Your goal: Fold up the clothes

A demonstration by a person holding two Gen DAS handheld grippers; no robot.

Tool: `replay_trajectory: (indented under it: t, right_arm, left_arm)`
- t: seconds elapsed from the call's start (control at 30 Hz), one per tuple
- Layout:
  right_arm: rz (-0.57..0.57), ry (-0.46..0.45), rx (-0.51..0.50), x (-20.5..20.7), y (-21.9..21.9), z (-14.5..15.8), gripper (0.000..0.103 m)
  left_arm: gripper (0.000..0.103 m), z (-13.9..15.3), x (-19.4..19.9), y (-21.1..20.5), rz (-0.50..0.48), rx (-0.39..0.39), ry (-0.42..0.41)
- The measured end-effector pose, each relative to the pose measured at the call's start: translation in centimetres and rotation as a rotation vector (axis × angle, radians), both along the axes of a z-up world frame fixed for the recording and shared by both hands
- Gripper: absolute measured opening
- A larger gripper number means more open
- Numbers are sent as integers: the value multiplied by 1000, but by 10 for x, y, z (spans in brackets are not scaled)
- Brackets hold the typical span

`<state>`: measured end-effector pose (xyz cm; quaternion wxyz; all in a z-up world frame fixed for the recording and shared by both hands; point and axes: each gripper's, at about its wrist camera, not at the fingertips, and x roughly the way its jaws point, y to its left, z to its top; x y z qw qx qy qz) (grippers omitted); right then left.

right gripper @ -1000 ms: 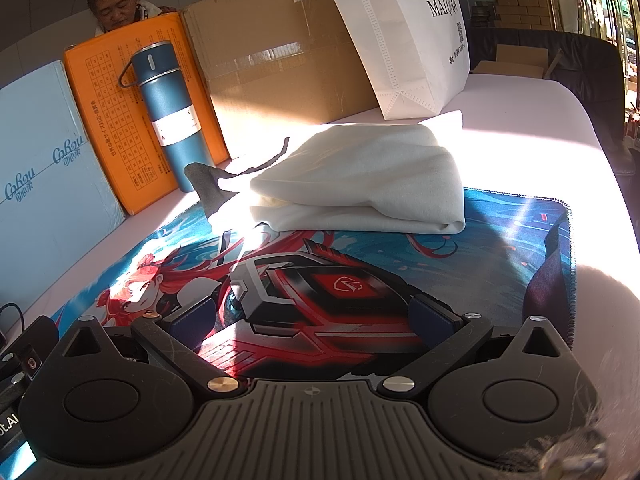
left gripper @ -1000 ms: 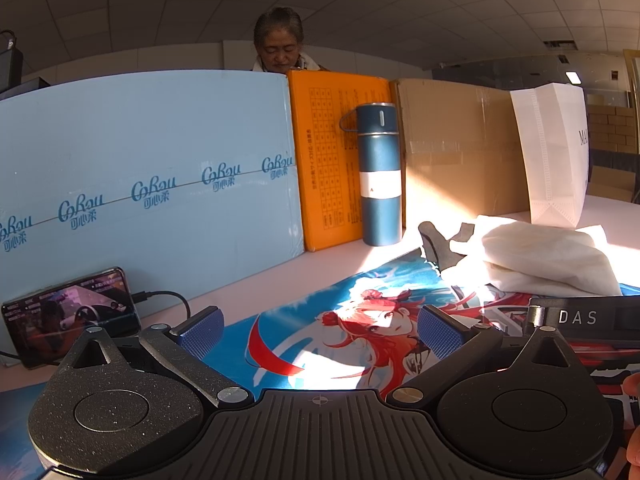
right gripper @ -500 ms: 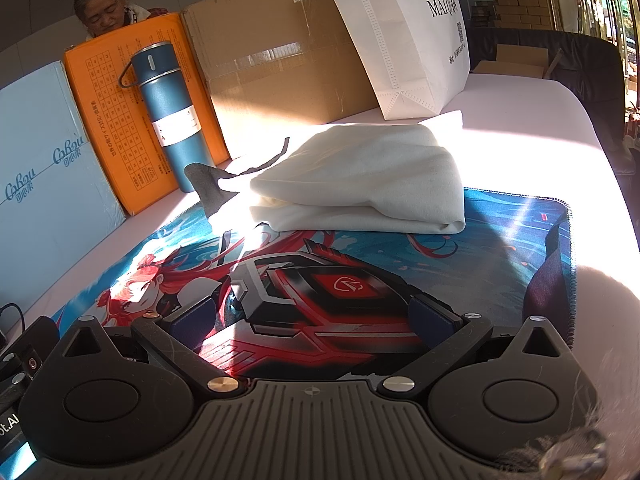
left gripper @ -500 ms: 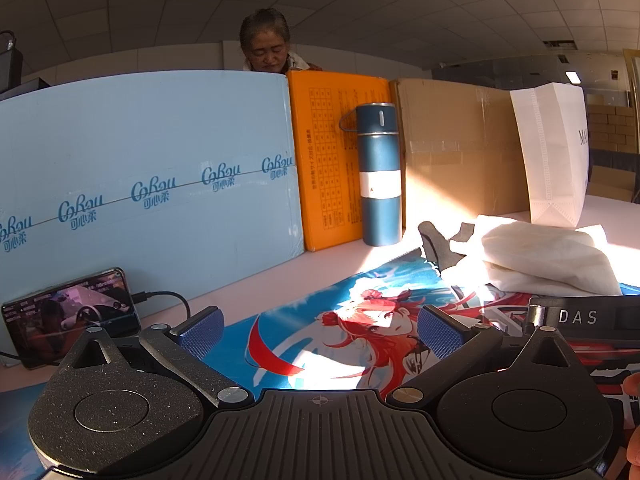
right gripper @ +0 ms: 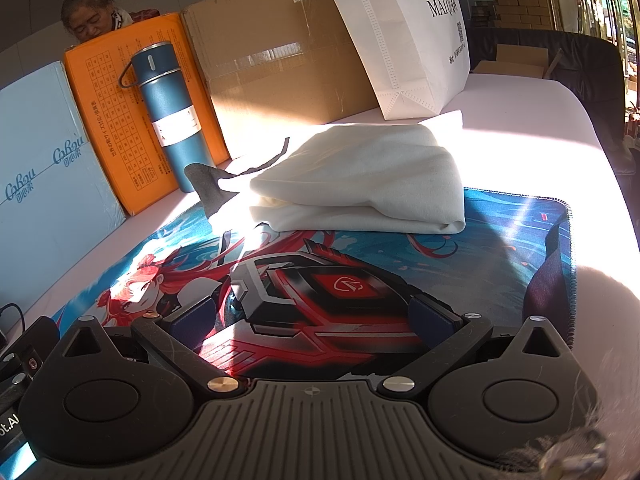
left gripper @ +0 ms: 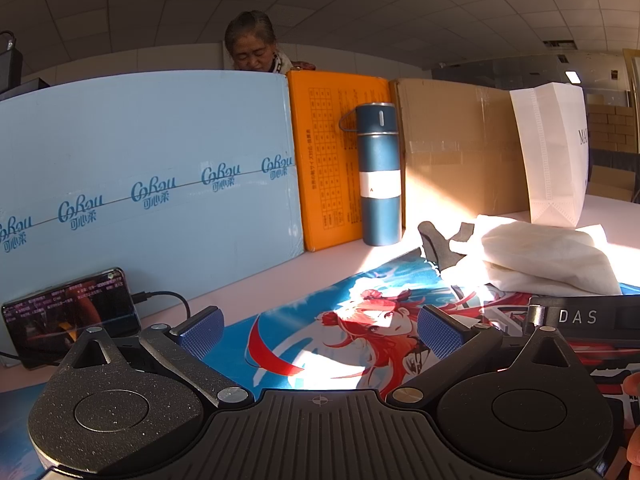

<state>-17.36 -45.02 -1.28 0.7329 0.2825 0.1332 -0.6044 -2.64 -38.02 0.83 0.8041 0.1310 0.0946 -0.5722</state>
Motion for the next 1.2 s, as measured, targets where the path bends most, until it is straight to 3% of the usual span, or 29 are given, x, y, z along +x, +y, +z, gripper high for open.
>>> replay_trajectory:
  t: [1.2]
  right_arm:
    - [1, -1, 0, 0, 0, 0, 103]
  left_arm:
    - [103, -1, 4, -1, -3, 0, 21]
